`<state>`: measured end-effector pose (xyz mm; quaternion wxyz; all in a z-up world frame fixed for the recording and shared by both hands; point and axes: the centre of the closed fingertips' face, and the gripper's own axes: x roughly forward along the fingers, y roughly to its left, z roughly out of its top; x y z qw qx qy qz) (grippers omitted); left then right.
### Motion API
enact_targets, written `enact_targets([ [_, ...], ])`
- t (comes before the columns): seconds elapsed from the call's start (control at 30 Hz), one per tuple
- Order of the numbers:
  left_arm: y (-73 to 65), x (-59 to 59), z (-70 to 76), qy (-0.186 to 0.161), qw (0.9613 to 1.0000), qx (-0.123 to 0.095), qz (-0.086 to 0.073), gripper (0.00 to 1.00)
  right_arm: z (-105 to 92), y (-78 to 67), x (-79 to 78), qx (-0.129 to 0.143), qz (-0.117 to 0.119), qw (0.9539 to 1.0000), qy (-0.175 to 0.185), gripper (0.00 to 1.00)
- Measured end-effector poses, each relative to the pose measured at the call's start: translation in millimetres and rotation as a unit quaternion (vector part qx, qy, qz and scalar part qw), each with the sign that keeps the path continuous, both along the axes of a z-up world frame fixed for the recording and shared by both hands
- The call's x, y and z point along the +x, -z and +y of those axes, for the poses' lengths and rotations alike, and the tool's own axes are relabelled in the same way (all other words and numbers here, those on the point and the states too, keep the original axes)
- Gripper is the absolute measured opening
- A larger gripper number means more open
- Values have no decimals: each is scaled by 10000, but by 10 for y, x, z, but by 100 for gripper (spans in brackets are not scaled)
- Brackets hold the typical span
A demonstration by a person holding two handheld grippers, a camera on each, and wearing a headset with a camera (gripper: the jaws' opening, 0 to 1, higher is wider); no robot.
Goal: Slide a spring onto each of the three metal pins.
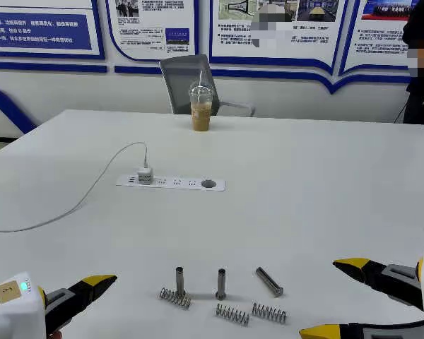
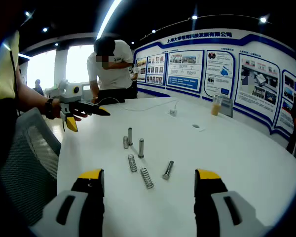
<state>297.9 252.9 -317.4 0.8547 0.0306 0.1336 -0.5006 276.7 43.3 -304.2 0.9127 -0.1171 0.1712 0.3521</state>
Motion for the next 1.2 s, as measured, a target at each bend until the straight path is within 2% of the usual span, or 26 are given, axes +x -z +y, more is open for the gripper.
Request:
enact_targets([
  [0.53,-8,4,-10,21,10000,9,-16,98,20,-24,39,-58,26,10000,-32,75],
  [0.9,-20,14,-11,26,10000,-1,-31,97,92,-106,215,-129,45,9999,-55,70],
  [1.2,-11,10,-21,32,10000,8,-17,97,94,-19,428,-249,338,9989,212,59],
])
